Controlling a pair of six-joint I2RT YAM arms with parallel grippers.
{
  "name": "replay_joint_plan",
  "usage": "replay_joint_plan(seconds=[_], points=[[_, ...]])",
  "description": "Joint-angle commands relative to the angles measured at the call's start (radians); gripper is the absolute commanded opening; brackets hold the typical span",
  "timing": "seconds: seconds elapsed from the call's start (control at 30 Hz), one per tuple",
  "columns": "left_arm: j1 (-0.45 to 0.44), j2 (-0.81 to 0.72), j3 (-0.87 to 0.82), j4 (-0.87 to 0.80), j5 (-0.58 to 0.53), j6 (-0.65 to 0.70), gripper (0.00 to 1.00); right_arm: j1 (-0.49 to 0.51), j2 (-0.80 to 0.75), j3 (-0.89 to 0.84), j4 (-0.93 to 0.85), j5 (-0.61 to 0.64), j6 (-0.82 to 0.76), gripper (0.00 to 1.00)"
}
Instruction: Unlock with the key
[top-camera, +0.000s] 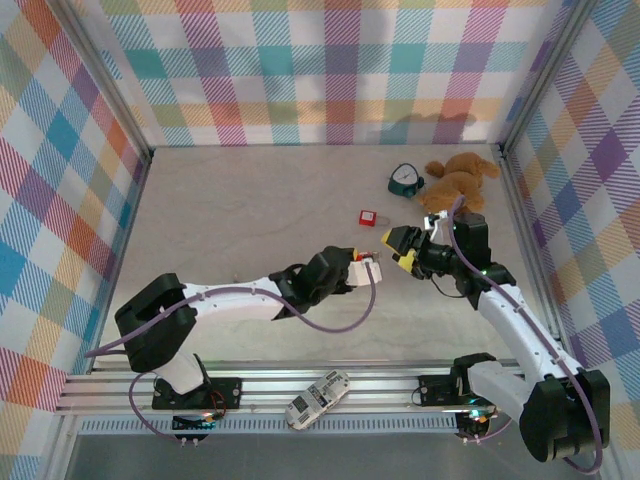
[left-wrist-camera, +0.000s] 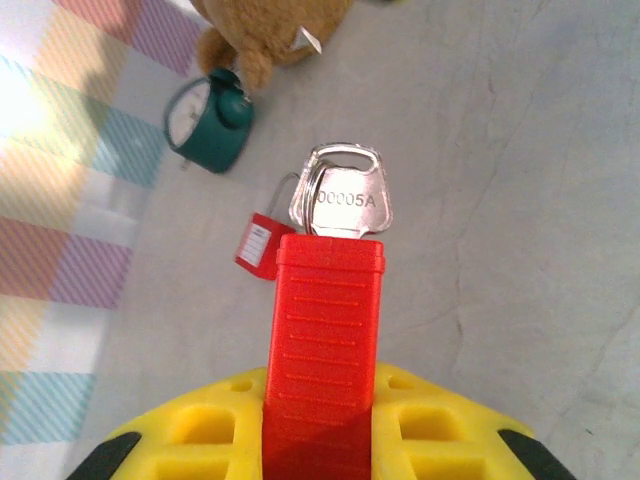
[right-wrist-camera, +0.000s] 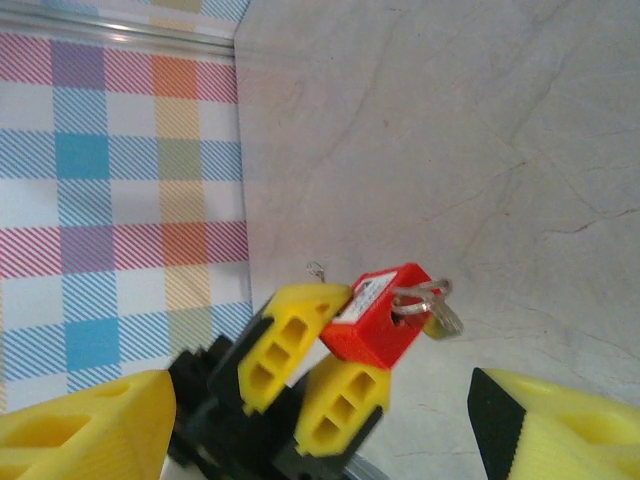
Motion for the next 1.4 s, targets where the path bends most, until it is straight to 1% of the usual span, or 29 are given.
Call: replay_joint_plan(seconds=[0.0,0.17,0.27,0.33,0.47,0.57,0.73,0.8,0.87,0.93,0.97,1.0,1.07,1.1,1.17,1.23,1.3,1.37], points=[[-0.038,0.015,-0.021,0.371,-0.160,0.184,0.00,0.017,0.039,-0.015,0.054,-0.022,0.089,0.77],[-0.066,0.057,-0.042,0.532,-0.203,0.270,0.00,0.043,0.066,-0.028,0.075,-0.014,0.125,0.77],[-0.078,0.081,-0.041,0.569,-0.212,0.310,0.00,0.053,0.075,-0.029,0.103,-0.015,0.141,0.75],[-0.084,0.096,-0.041,0.585,-0.216,0.324,0.00,0.059,0.081,-0.023,0.129,-0.022,0.145,0.67],[-0.093,0.108,-0.043,0.607,-0.221,0.338,0.00,0.067,0.095,-0.013,0.134,-0.016,0.144,0.56],[-0.102,0.104,-0.050,0.600,-0.203,0.340,0.00,0.068,0.112,-0.018,0.148,-0.020,0.146,0.49],[-0.110,0.112,-0.053,0.605,-0.202,0.348,0.00,0.068,0.123,-0.016,0.158,-0.028,0.135,0.30],[-0.111,0.118,-0.058,0.618,-0.208,0.355,0.00,0.068,0.112,-0.020,0.159,-0.022,0.134,0.26],[-0.115,0.114,-0.068,0.624,-0.218,0.355,0.11,0.068,0.098,-0.024,0.158,-0.011,0.125,0.23],[-0.129,0.087,-0.086,0.588,-0.229,0.345,0.33,0.068,0.090,-0.022,0.151,0.002,0.111,0.22],[-0.142,0.058,-0.094,0.529,-0.235,0.323,0.46,0.068,0.088,-0.021,0.146,0.011,0.102,0.21],[-0.157,0.020,-0.102,0.458,-0.244,0.283,0.55,0.068,0.088,-0.019,0.141,0.019,0.090,0.21],[-0.175,-0.070,-0.127,0.341,-0.247,0.176,0.64,0.067,0.093,-0.014,0.135,0.033,0.059,0.20],[-0.183,-0.125,-0.142,0.275,-0.239,0.117,0.68,0.068,0.098,-0.010,0.129,0.044,0.041,0.20],[-0.188,-0.228,-0.163,0.142,-0.230,0.021,0.72,0.068,0.112,-0.007,0.124,0.062,0.005,0.20],[-0.190,-0.325,-0.183,0.029,-0.244,-0.055,0.76,0.068,0.126,-0.012,0.132,0.076,-0.009,0.19],[-0.190,-0.439,-0.220,-0.025,-0.289,-0.112,0.77,0.080,0.144,-0.025,0.156,0.081,-0.007,0.19],[-0.190,-0.543,-0.261,-0.041,-0.315,-0.153,0.77,0.113,0.163,-0.040,0.181,0.099,0.000,0.18]])
